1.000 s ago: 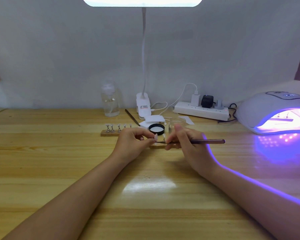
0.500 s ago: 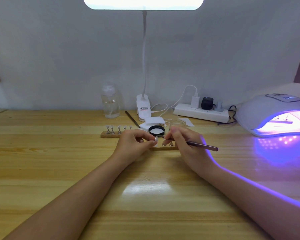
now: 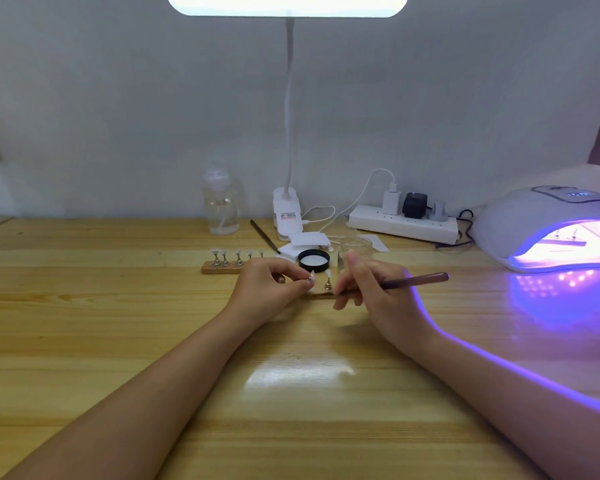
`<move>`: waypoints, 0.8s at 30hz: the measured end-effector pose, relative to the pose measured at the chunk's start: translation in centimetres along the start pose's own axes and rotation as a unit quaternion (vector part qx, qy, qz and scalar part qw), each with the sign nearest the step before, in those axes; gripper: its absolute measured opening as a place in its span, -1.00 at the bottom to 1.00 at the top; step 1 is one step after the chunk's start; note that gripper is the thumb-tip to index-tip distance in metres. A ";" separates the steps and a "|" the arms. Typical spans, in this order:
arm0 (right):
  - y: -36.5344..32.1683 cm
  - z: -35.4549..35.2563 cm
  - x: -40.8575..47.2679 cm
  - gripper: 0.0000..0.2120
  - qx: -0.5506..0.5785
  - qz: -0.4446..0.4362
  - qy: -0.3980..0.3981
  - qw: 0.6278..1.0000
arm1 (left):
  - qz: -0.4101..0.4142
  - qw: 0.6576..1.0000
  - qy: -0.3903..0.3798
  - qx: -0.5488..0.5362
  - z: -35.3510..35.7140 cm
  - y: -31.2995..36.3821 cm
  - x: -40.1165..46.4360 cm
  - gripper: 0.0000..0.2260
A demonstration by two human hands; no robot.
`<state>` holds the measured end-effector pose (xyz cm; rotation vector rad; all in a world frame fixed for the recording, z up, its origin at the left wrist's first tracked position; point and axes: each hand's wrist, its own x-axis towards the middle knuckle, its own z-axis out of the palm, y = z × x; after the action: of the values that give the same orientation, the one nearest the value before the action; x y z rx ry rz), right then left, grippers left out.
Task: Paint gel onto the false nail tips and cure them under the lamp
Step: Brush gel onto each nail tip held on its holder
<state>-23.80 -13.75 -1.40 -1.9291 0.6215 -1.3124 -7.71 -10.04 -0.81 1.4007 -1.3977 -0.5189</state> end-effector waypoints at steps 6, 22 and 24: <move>-0.2 -0.1 0.2 -0.65 -0.070 -0.004 -0.011 0.997 | -0.004 1.000 -0.001 0.003 0.0 0.0 0.0 -0.79; 0.0 -0.3 0.1 -0.67 -0.023 -0.010 0.010 1.000 | 0.010 1.000 -0.007 0.009 0.1 -0.1 0.1 -0.82; 0.0 -0.4 0.3 -0.75 -0.065 -0.008 0.001 0.998 | 0.014 1.000 -0.009 0.004 0.1 -0.1 0.1 -0.81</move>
<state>-24.02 -14.04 -1.11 -2.0411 0.7100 -1.3118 -7.67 -10.19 -0.92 1.3832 -1.4335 -0.5101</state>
